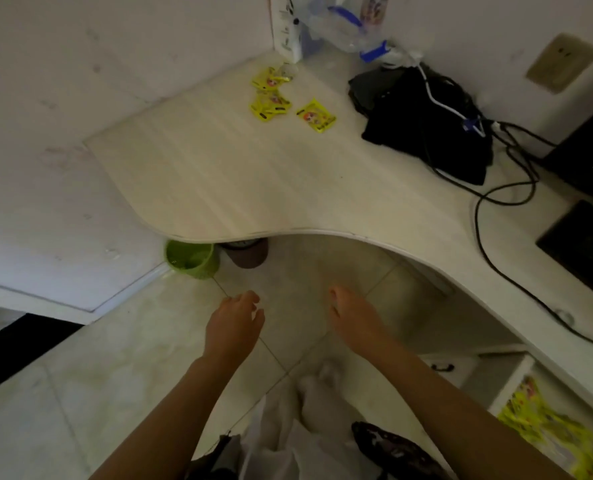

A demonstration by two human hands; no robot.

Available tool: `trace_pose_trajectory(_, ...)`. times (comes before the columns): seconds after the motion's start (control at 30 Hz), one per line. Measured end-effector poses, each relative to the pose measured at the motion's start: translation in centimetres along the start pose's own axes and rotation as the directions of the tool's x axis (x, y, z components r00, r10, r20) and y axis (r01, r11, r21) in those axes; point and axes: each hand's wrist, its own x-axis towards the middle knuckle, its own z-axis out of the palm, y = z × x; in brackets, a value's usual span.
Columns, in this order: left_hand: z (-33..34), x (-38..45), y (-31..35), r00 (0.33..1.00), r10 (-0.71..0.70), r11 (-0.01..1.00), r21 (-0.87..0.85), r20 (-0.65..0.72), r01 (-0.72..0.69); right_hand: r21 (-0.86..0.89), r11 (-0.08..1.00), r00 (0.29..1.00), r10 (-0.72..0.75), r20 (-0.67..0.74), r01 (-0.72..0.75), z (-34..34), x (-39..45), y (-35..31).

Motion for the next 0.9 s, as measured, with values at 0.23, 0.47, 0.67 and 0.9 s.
trace_pose_trajectory(0.23, -2.5, 10.1, 0.7, 0.999, -0.003, 1.0, -0.01, -0.051, 0.002, -0.025, 0.997, 0.997, -0.071, -0.004, 0.071, -3.2, 10.3, -2.8)
trace_pose_trajectory(0.47, -3.9, 20.9, 1.8, 0.999, -0.042, 0.999, -0.005, -0.022, 0.042, -0.091, 0.988, 0.992, -0.117, 0.051, 0.121, -7.5, 20.9, -4.4)
trace_pose_trajectory(0.67, -5.4, 28.7, 2.2, 0.995, -0.104, 0.994, -0.016, 0.005, 0.104, -0.095, 0.988, 0.99, -0.11, 0.082, 0.118, -10.2, 28.8, -5.3)
trace_pose_trajectory(0.9, -7.2, 37.6, 1.8, 0.989, -0.142, 0.987, -0.067, 0.05, 0.145, -0.084, 0.994, 0.994, -0.057, 0.092, 0.065, -12.4, 36.6, -6.4)
